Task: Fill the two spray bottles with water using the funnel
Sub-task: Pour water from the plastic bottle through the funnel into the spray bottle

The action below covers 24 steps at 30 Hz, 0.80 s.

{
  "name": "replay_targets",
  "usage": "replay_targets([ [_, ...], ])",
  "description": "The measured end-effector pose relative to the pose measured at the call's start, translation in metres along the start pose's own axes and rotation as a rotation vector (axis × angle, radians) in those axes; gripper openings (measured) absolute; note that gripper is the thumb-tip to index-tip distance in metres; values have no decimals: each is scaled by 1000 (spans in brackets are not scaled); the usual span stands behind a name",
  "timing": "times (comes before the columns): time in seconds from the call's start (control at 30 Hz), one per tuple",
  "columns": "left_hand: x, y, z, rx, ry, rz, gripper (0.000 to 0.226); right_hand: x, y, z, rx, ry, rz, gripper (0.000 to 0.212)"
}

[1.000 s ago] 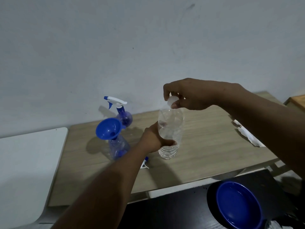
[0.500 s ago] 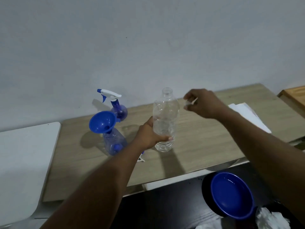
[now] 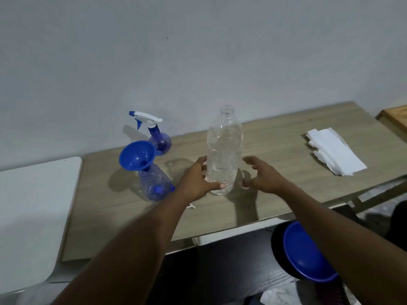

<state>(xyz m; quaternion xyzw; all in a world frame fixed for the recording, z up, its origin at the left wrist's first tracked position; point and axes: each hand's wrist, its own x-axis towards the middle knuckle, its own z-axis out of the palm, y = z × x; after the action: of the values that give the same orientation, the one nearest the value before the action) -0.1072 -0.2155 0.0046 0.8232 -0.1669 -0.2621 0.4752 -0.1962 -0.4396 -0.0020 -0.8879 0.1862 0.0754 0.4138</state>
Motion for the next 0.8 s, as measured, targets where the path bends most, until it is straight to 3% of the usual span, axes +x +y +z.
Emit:
replay_targets([
  [0.07,-6,-10,-1,49,71,11,90,-9,-24,-23,284,-100,-77,97],
  [0.13,-15,-18,-4,171,168,55,59,-17,-51,-32,342,-186,-191,101],
  [0.2,-27,-25,-7,229,263,109,27,-16,-71,-23,386,-201,-294,92],
  [0.27,-41,-33,-10,291,342,151,11,-10,-81,-4,455,-104,-332,79],
  [0.4,-68,-51,-20,478,515,226,25,3,-79,25,523,216,-247,77],
  [0.5,-85,-62,-38,575,604,206,33,3,-92,26,409,307,-252,67],
  [0.7,-101,-83,-88,530,670,-63,21,-1,-133,-3,97,180,-417,69],
  [0.8,-101,-75,-102,406,612,-53,57,-1,-153,-16,-129,58,-491,71],
])
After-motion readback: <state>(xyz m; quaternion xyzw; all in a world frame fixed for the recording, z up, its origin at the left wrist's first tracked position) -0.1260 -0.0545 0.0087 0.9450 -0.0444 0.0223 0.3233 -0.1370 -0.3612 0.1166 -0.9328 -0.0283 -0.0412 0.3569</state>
